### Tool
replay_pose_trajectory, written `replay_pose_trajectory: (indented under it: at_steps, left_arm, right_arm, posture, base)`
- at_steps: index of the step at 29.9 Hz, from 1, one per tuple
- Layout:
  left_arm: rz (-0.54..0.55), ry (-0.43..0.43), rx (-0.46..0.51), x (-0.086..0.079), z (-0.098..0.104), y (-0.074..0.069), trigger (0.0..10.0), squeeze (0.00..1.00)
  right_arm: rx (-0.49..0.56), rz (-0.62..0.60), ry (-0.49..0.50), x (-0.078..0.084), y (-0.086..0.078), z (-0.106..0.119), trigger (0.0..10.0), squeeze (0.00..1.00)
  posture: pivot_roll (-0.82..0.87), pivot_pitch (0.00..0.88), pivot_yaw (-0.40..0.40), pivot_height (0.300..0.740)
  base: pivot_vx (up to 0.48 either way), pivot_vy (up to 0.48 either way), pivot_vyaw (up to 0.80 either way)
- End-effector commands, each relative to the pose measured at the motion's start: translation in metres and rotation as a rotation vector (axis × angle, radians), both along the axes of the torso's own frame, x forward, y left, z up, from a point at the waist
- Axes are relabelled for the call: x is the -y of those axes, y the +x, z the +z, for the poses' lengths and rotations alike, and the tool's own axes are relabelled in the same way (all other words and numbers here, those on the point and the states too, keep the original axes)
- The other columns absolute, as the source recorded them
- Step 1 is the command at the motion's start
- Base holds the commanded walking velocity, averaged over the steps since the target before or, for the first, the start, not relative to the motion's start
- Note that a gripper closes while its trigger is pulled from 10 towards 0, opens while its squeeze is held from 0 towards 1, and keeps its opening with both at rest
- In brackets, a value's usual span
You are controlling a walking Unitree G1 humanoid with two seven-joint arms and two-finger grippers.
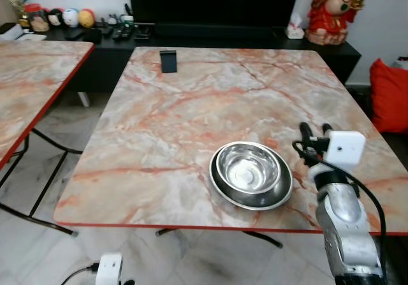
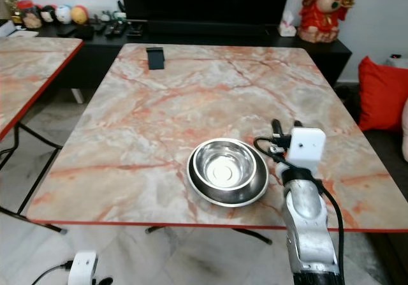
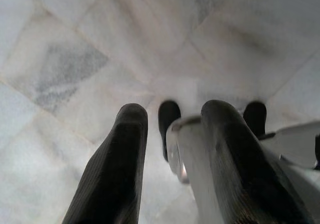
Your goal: Setting the table
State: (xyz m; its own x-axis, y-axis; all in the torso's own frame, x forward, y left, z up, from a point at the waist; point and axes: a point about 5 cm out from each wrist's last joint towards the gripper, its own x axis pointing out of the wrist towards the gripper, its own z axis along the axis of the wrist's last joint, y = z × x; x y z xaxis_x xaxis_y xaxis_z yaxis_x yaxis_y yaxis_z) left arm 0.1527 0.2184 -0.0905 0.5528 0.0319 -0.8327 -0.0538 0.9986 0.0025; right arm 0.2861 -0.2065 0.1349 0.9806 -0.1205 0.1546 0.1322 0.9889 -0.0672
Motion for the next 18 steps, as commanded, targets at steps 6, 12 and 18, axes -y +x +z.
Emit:
replay_pose_trajectory:
  at_steps: [6, 12, 18]
  left_arm:
    - [-0.021, 0.005, 0.010, 0.000, 0.000, -0.002, 10.0, 0.00]
    - [-0.006, 0.001, 0.014, -0.001, 0.000, -0.002, 10.0, 0.00]
    - [-0.008, 0.000, 0.023, -0.002, 0.002, 0.003, 10.0, 0.00]
  right_arm:
    - [0.018, 0.003, 0.029, -0.003, -0.003, -0.013, 10.0, 0.00]
    - [0.035, 0.037, 0.013, -0.011, 0.000, -0.013, 10.0, 0.00]
    - [0.070, 0.055, 0.051, -0.020, 0.007, -0.009, 10.0, 0.00]
  posture:
    - [-0.03, 0.000, -0.025, 0.736]
    - [-0.03, 0.000, -0.022, 0.736]
    - [-0.02, 0.000, -0.016, 0.736]
  base:
    - [0.000, 0.000, 0.00]
    - [0.000, 0.000, 0.00]
    - [0.000, 0.377, 0.00]
